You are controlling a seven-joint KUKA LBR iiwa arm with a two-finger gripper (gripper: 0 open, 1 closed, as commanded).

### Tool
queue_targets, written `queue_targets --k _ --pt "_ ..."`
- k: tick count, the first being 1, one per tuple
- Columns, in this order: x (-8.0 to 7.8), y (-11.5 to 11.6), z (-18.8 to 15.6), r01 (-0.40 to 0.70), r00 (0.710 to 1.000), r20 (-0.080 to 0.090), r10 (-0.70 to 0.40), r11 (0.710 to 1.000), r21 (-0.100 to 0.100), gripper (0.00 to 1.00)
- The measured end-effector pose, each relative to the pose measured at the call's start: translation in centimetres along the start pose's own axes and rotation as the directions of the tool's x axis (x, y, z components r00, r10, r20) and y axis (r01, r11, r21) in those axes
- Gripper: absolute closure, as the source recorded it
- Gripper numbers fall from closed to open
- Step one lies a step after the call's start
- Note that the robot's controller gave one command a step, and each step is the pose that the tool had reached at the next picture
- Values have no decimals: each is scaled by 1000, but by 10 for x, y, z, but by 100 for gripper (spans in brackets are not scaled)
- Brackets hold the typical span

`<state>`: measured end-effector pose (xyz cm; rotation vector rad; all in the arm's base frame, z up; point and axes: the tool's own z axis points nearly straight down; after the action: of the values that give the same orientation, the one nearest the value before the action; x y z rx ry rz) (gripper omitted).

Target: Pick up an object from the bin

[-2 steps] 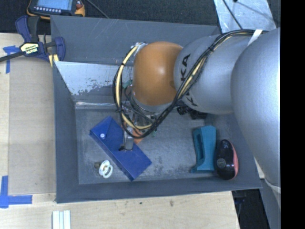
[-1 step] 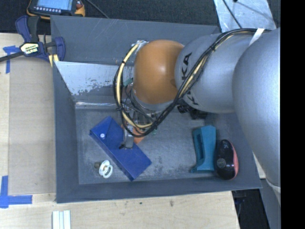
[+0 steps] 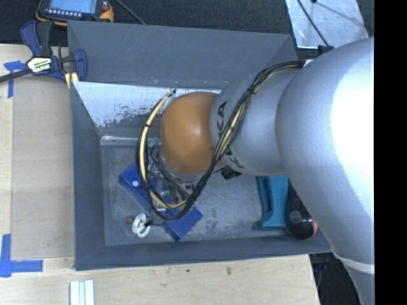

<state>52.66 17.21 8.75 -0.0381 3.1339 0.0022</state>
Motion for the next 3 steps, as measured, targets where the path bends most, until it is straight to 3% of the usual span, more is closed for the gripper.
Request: queue_targets --k 1,2,3 --pt "-46 -25 14 45 999 1 -45 999 -2 100" --pt "-46 -25 14 45 999 1 -45 999 -2 100" --pt "-71 -5 15 54 999 -7 -54 999 2 100"
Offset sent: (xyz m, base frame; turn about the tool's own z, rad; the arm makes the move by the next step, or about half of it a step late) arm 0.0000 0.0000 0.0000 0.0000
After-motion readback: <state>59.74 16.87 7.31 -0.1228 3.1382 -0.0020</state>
